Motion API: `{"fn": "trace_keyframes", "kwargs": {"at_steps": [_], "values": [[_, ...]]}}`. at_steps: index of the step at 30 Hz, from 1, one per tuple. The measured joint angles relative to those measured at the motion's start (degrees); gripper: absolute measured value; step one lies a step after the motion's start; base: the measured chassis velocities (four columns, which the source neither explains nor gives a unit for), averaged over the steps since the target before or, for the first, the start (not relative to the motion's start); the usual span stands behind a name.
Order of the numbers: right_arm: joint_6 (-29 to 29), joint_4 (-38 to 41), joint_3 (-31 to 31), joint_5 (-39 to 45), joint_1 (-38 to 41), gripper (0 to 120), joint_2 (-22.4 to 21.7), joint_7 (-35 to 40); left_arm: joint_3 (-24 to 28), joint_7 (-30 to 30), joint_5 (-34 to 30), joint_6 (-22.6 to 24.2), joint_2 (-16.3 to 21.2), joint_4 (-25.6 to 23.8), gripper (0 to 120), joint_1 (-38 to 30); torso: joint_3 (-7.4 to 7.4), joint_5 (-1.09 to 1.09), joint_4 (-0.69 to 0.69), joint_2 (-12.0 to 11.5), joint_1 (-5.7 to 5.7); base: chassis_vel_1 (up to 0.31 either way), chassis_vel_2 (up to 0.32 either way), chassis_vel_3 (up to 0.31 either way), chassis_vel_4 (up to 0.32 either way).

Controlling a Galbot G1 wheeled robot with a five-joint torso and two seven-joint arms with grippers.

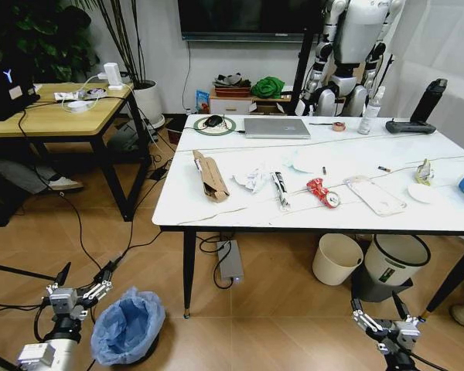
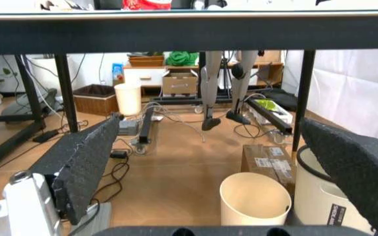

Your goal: Pick up the trash bin and place the trash from the table into it.

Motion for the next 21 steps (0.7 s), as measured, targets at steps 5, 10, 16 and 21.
{"fn": "trace_keyframes", "kwargs": {"at_steps": [5, 10, 16, 21], "values": [[0.01, -0.08, -0.08, 0.0, 0.05, 100, 0.05, 0.0, 0.23, -0.02, 0.15, 0.01, -0.01, 0.32, 100, -0.22, -0.76, 0.0, 0.0, -1.28, -0.52, 0.0, 0.0, 0.0, 0.0], [0.01, -0.15, -0.15, 0.0, 0.27, 100, 0.11, 0.0, 0.27, -0.07, 0.16, 0.06, 0.0, 0.62, 100, -0.49, -1.51, 0.0, 0.0, -2.59, -1.09, 0.0, 0.0, 0.0, 0.0], [-0.01, -0.39, -0.26, 0.02, 0.6, 100, 0.13, 0.0, 0.33, -0.09, 0.23, 0.13, -0.14, 0.85, 100, -0.66, -2.41, 0.0, 0.0, -4.15, -1.75, 0.0, 0.0, 0.0, 0.0], [-0.03, -0.66, -0.46, 0.07, 0.94, 100, 0.11, 0.0, 0.31, -0.1, 0.36, 0.14, -0.28, 1.04, 100, -0.5, -3.24, 0.0, 0.0, -5.6, -2.36, 0.0, 0.0, 0.0, 0.0]]}}
